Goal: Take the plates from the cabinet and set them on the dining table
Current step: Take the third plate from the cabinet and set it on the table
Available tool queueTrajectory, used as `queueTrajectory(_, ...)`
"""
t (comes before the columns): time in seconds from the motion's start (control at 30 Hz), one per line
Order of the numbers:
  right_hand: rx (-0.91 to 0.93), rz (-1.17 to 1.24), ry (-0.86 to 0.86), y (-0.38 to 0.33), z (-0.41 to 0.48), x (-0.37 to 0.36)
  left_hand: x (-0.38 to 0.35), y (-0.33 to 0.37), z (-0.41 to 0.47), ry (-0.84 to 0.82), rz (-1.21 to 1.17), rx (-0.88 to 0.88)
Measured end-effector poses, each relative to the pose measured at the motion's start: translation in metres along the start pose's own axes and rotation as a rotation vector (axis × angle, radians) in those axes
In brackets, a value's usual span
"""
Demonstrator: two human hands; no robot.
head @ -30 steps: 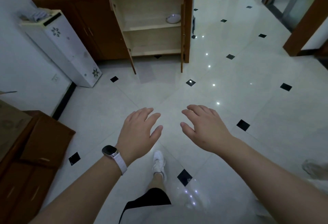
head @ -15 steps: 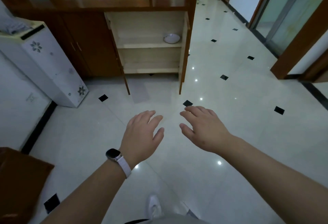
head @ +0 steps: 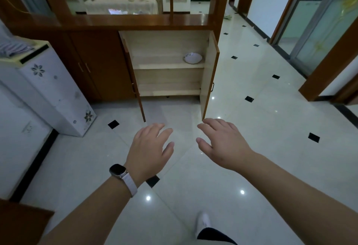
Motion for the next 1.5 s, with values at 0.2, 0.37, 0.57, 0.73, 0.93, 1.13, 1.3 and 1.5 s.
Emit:
queueTrajectory(0.2,-0.014,0.029,-0.007,0.020,0.053,-0.024,-0.022,-0.030,0.043,-0.038,0.021,0.010)
queueTrajectory(0.37,0.004,0.037,-0.027,0.049,0.126,-0.051,-0.047,-0.063,0.099,-0.061,0.069,0.045)
queueTrajectory(0.57,0.026,0.069,-0.045,0.089,0.223,-0.073,-0.080,-0.094,0.196,-0.116,0.129,0.058)
queueTrajectory(0.73,0.033,0.076,-0.027,0.129,0.283,-0.069,-0.099,-0.100,0.272,-0.093,0.160,0.028)
queueTrajectory(0.93,0.016,0.091,0.020,0.162,0.330,-0.064,-0.112,-0.101,0.326,-0.080,0.163,-0.004)
queueTrajectory(1.13,-0.018,0.086,0.000,0.188,0.361,-0.075,-0.130,-0.105,0.371,-0.104,0.152,-0.017)
queueTrajectory(1.3,-0.070,0.085,-0.003,0.207,0.384,-0.086,-0.157,-0.113,0.405,-0.122,0.101,-0.050)
queueTrajectory(1.5,-0.149,0.050,-0.033,0.235,0.431,-0.101,-0.197,-0.136,0.471,-0.147,0.045,-0.139)
Point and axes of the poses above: each hand's wrist, its own z-axis towards the middle knuckle, its own x-axis out of the back of the hand, y = z × x, the point moved 5 cm from there along z, towards the middle knuckle, and after that the axes turned 8 degrees about y, right-handed, at the moved point
